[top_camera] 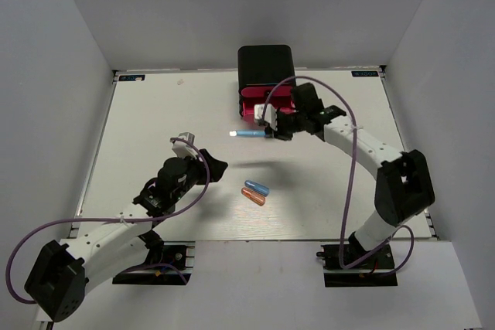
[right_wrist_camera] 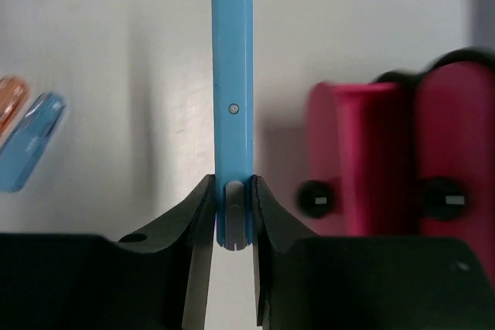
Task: Sort the stationery into containers
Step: Place the stationery into the container
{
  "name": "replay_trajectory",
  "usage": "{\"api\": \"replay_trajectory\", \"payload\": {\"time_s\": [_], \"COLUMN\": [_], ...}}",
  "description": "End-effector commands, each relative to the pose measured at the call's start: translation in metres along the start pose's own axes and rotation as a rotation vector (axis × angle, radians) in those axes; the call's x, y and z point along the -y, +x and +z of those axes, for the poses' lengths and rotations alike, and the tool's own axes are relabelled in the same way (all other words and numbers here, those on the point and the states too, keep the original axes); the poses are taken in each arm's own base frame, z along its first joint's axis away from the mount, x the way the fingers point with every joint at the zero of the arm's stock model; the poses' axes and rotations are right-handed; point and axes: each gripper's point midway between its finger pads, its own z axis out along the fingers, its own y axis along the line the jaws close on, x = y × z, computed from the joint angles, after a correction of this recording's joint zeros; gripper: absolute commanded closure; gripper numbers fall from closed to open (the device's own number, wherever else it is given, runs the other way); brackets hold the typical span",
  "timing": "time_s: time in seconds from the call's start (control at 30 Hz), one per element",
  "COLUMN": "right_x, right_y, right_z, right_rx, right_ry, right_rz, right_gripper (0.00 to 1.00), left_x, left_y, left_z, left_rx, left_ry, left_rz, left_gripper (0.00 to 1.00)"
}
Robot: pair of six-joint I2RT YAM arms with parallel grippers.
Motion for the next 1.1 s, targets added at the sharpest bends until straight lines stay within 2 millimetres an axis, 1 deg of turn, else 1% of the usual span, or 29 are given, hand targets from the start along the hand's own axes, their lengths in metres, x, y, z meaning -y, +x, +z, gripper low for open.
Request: {"api": "replay_trajectory", "payload": {"time_s": [0.0,0.03,0.07,0.13,0.17,0.2,0.23,0.3,0.37,0.4,0.43,0.5,0.53,0.6,0.63,0.67,0.77,0.9,1.0,1.03,1.07], "right_x": [0.046,0.051,0.06,0.073,0.082,0.09,0.097,0.11,0.113,0.124,0.124,0.133,0.131,0.137,0.137,0.139,0.137,0.137,0.139,0.14,0.141], "right_y": [-0.048,-0.049,-0.052,-0.05,-0.047,-0.045,-0.039,-0.035,-0.024,-0.026,-0.016,-0.012,-0.001,0.002,0.011,0.015,0.023,0.031,0.035,0.035,0.034], "right_z": [-0.035,-0.038,-0.045,-0.049,-0.054,-0.055,-0.058,-0.063,-0.057,-0.064,-0.056,-0.059,-0.05,-0.05,-0.044,-0.044,-0.034,-0.03,-0.027,-0.026,-0.026], "right_rx": [0.07,0.065,0.064,0.042,0.032,0.021,0.002,-0.013,-0.038,-0.043,-0.059,-0.073,-0.089,-0.1,-0.114,-0.121,-0.134,-0.143,-0.149,-0.148,-0.145], "right_ry": [0.147,0.16,0.187,0.237,0.272,0.295,0.317,0.341,0.328,0.35,0.328,0.344,0.318,0.322,0.304,0.306,0.281,0.276,0.277,0.279,0.282], "right_rz": [-0.063,-0.068,-0.079,-0.105,-0.117,-0.132,-0.137,-0.159,-0.169,-0.2,-0.188,-0.196,-0.184,-0.199,-0.199,-0.207,-0.204,-0.19,-0.193,-0.192,-0.194], "right_gripper": [0.96,0.96,0.96,0.96,0.96,0.96,0.96,0.96,0.96,0.96,0.96,0.96,0.96,0.94,0.93,0.93,0.92,0.9,0.73,0.6,0.57], "left_x": [0.011,0.013,0.011,0.012,0.012,0.012,0.012,0.014,0.016,0.016,0.013,0.014,0.014,0.014,0.014,0.014,0.014,0.015,0.015,0.015,0.015], "left_y": [-0.004,-0.005,-0.003,-0.002,-0.002,-0.002,-0.002,-0.005,-0.007,-0.007,-0.003,-0.005,-0.005,-0.005,-0.005,-0.005,-0.005,-0.005,-0.005,-0.005,-0.005], "left_z": [0.002,0.002,0.003,0.003,0.003,0.003,0.003,0.002,0.001,0.001,0.001,-0.001,-0.001,-0.001,-0.001,-0.001,-0.001,-0.001,-0.001,-0.001,-0.001], "left_rx": [-0.002,0.005,-0.002,-0.008,-0.008,-0.008,-0.008,0.001,0.008,0.008,0.001,0.008,0.008,0.008,0.008,0.008,0.008,0.008,0.008,0.008,0.008], "left_ry": [0.039,0.045,0.039,0.046,0.046,0.046,0.046,0.053,0.059,0.059,0.053,0.059,0.059,0.059,0.059,0.059,0.059,0.059,0.059,0.059,0.059], "left_rz": [-0.001,-0.002,-0.002,-0.001,-0.001,-0.001,-0.001,-0.002,-0.003,-0.003,-0.002,-0.003,-0.003,-0.003,-0.003,-0.003,-0.003,-0.012,-0.012,-0.012,-0.012], "left_gripper": [0.31,0.31,0.31,0.31,0.31,0.31,0.31,0.31,0.31,0.31,0.31,0.31,0.31,0.31,0.31,0.31,0.31,0.31,0.31,0.31,0.31]}}
